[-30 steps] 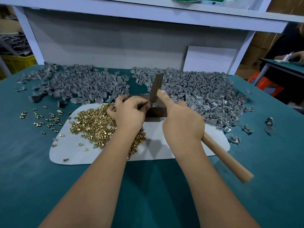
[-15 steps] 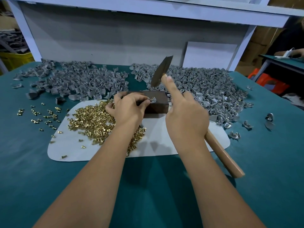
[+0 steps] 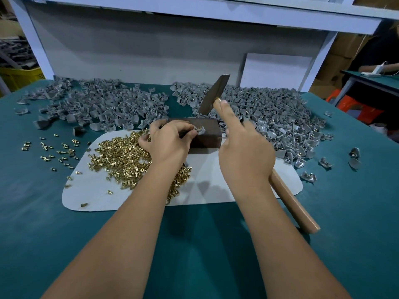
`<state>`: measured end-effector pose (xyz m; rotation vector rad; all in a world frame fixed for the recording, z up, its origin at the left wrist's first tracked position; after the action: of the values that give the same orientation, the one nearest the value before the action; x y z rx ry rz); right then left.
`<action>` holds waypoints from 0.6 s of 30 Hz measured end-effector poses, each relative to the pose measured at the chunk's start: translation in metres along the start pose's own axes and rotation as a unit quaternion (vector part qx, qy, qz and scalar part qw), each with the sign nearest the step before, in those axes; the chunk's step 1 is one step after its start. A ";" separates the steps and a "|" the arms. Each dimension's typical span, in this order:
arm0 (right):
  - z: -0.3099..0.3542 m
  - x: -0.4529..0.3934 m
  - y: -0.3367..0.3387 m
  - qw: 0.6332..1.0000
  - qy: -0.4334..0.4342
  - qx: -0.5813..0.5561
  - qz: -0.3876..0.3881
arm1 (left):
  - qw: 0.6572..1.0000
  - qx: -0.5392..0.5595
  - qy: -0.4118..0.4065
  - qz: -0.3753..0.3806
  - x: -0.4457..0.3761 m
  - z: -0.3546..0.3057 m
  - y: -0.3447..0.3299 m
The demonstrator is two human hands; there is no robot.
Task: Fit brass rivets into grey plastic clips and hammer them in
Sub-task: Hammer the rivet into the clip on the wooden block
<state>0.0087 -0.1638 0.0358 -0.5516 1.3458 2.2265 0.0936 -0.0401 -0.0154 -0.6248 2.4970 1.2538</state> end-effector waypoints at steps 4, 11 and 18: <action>-0.002 0.000 -0.002 1.000 -0.003 0.014 -0.005 | 1.000 0.018 -0.001 -0.008 0.000 0.002 -0.001; -0.005 -0.003 -0.003 0.999 -0.017 0.015 0.026 | 1.000 -0.011 0.003 0.010 -0.001 0.001 0.001; -0.001 -0.002 -0.007 0.998 -0.011 0.030 0.059 | 1.000 0.012 0.016 0.015 -0.001 0.001 0.000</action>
<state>0.0146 -0.1620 0.0322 -0.4352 1.4634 2.2696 0.0949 -0.0391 -0.0155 -0.6080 2.5517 1.2330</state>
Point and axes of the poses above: each hand's wrist, its own x-axis away from the middle knuckle, its own y-axis out of the back of the hand, z = x × y, the point moved 1 cm from there along -x, towards the middle knuckle, and after that the axes turned 15 degrees about -x, right-handed, at the moved point
